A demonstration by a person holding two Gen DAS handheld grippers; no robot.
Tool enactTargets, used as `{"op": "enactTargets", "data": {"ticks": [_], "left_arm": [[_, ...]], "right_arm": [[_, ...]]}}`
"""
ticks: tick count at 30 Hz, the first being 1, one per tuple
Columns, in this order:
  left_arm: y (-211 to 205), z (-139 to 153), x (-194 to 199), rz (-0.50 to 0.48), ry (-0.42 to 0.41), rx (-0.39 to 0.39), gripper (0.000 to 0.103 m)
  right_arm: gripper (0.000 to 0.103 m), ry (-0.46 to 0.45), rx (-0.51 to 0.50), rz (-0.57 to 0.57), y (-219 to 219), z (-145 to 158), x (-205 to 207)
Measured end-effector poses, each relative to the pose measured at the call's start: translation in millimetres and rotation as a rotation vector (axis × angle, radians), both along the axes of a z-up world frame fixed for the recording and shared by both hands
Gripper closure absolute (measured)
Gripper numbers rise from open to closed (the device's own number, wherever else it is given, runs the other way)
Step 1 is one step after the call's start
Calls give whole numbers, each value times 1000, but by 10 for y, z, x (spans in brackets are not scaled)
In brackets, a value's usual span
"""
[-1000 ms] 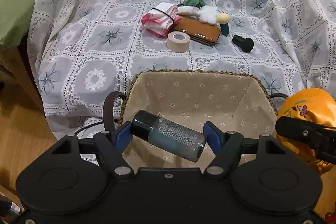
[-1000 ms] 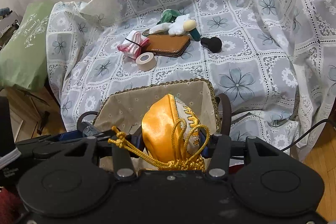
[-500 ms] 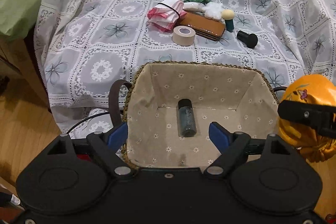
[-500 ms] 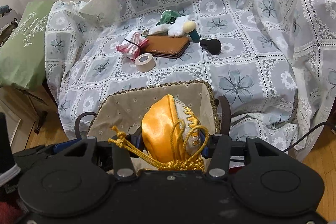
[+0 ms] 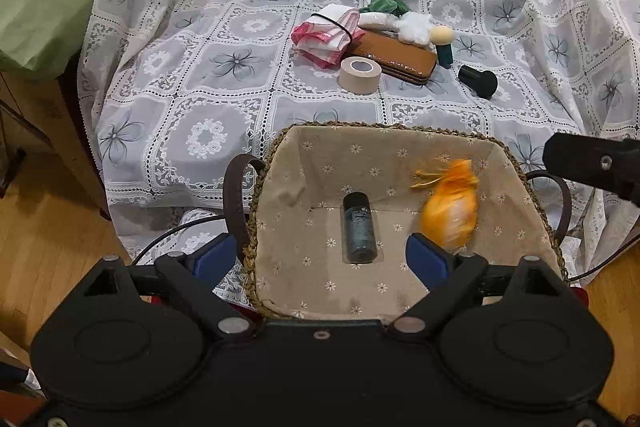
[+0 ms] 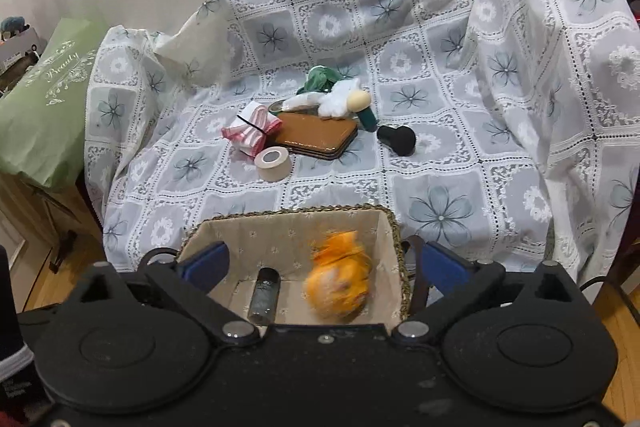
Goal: Organize soft objects
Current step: 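Drop the yellow pouch into the basket beside the bottle with the right tool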
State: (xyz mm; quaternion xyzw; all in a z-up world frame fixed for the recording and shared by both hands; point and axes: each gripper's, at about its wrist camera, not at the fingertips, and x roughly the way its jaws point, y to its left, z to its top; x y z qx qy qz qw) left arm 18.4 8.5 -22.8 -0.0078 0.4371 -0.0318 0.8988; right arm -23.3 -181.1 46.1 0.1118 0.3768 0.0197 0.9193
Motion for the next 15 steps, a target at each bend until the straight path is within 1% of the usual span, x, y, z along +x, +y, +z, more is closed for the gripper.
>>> {"op": "enactTargets", "data": {"ticks": [5, 6, 8, 13, 15], "left_arm": [[-4, 0, -8, -2, -5, 2, 12], [-6, 0, -8, -1, -6, 2, 10], [-8, 7, -17, 0, -12, 4, 8], [-23, 22, -30, -8, -25, 14, 7], [-34, 29, -36, -12, -31, 17, 6]], "right_arm": [[0, 27, -5, 14, -1, -34, 6], [0, 33, -10, 18, 8, -41, 7], [0, 33, -17, 22, 21, -50, -3], [0, 42, -27, 25, 48, -62, -10], [0, 48, -48, 13, 56, -71, -3]]}}
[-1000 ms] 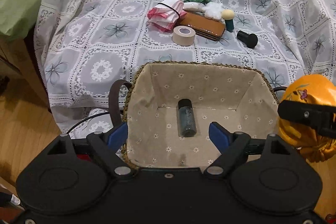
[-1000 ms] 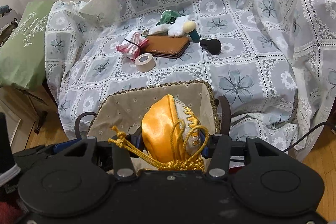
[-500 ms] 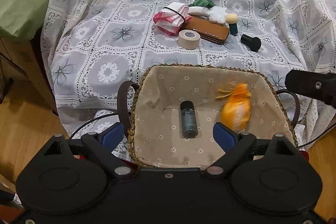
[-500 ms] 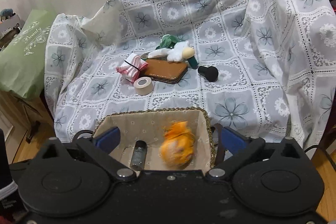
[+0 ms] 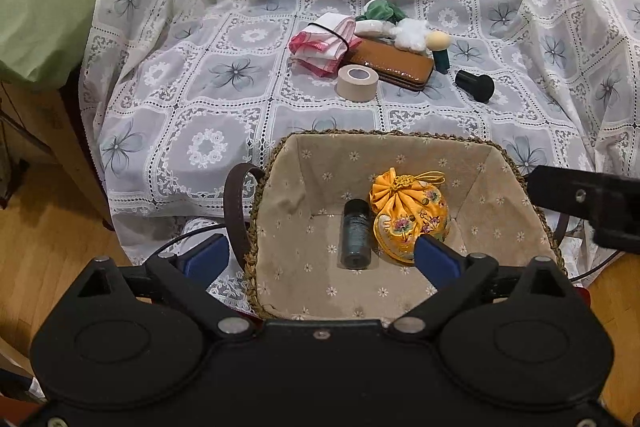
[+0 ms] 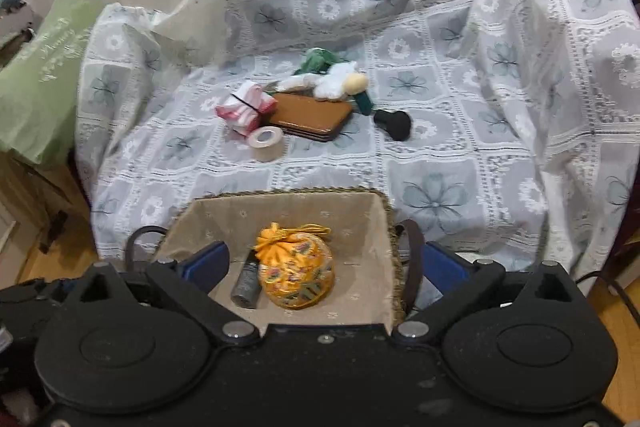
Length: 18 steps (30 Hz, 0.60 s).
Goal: Organize soft objects
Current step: 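Drop the yellow pouch into the basket beside the bottle with the right tool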
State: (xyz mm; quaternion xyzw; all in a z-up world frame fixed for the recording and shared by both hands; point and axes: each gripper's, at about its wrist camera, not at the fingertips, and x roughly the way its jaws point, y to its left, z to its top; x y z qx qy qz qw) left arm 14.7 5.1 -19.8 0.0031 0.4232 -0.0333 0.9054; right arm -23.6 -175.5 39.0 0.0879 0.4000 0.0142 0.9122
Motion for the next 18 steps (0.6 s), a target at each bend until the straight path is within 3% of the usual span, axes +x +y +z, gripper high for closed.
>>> {"op": "enactTargets", "data": {"ticks": [4, 18], "left_arm": [[5, 12, -2, -4, -9, 0, 3], [21, 57, 89, 8, -18, 20, 3]], "right_arm": [[0, 17, -44, -23, 13, -11, 8], [0, 68, 34, -42, -115, -113, 136]]}}
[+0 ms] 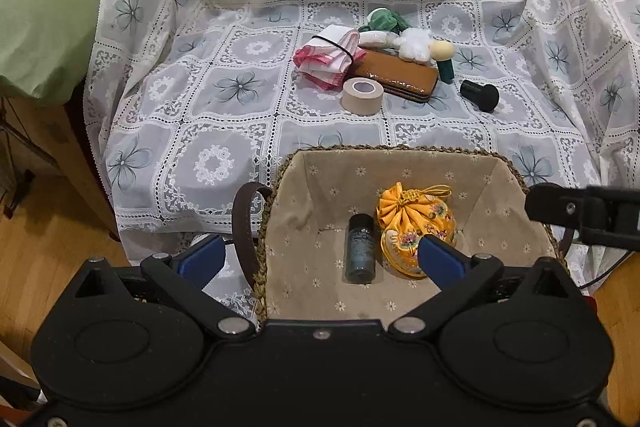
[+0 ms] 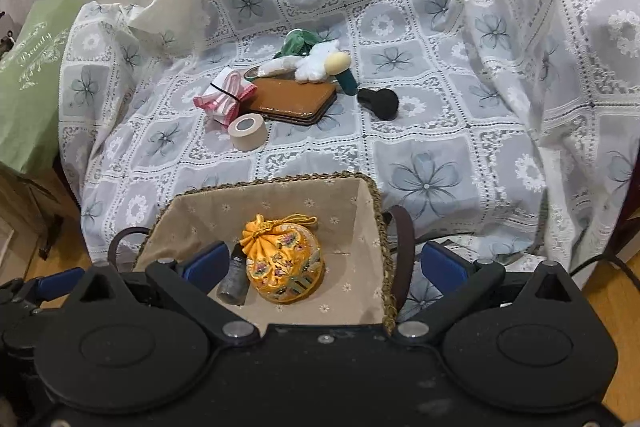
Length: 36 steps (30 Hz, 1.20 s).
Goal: Organize soft objects
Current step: 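Drop the yellow pouch into the basket beside the bottle with the right tool, then reach the right tool to the beige tape roll and grasp it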
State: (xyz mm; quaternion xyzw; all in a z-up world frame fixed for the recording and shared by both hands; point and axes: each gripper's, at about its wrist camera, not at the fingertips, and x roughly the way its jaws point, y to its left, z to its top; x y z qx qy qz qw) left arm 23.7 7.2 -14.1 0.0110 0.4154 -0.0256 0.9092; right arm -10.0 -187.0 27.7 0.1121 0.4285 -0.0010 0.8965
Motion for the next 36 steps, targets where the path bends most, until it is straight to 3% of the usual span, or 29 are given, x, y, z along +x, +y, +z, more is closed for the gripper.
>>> {"op": "enactTargets", "data": {"ticks": [17, 20, 24, 36], "left_arm": [[46, -13, 450, 22, 29, 9, 4], [74, -23, 575, 26, 40, 3, 4], [101, -21, 728, 20, 47, 0, 4], [273, -73, 1171, 51, 46, -5, 4]], "right_arm": [[1, 121, 51, 36, 0, -246, 441], [4, 119, 29, 41, 12, -241, 536], [18, 135, 39, 49, -11, -238, 715], [18, 94, 51, 98, 169, -152, 1304]]}}
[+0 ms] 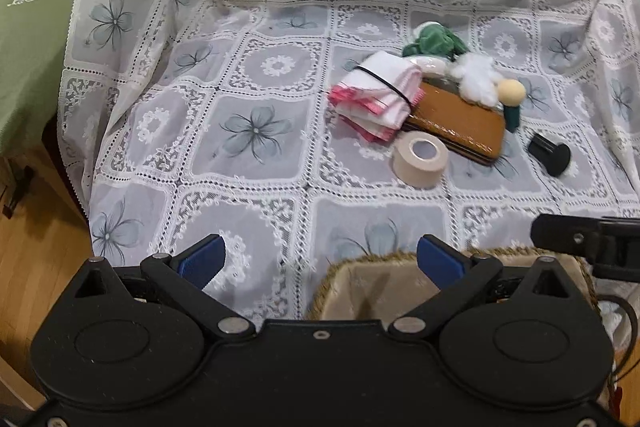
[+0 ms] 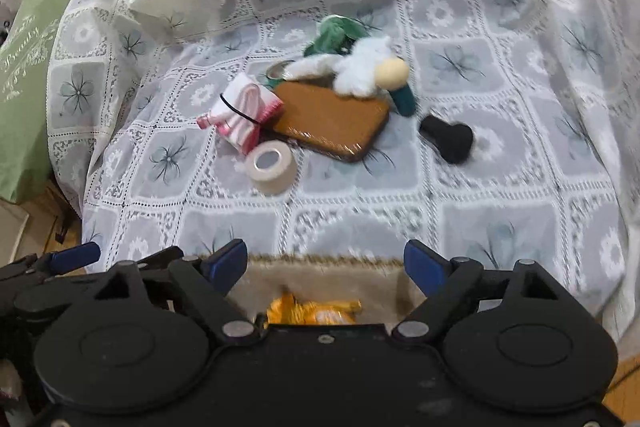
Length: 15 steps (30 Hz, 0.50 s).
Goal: Organize soft objects
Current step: 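Reach the right tool to the beige tape roll and grasp it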
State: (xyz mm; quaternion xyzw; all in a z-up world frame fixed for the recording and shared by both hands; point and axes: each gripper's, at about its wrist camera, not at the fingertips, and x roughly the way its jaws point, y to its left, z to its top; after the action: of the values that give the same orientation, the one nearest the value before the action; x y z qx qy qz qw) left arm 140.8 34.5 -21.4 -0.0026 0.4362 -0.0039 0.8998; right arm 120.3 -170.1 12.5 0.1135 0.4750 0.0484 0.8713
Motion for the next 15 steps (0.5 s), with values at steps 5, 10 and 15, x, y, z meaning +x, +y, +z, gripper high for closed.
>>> {"op": "enactTargets", "data": {"ticks": [5, 10, 15], "left_arm": [[167, -10, 120, 37, -8, -1, 4], [385, -41, 242, 90, -5, -13, 4], [594, -96, 327, 142, 4, -22, 4]], "right_arm": [[21, -24, -40, 55, 232, -57, 306], [26, -20, -31, 95, 435, -189, 589], [29, -5, -30, 115, 576, -349, 855]]}}
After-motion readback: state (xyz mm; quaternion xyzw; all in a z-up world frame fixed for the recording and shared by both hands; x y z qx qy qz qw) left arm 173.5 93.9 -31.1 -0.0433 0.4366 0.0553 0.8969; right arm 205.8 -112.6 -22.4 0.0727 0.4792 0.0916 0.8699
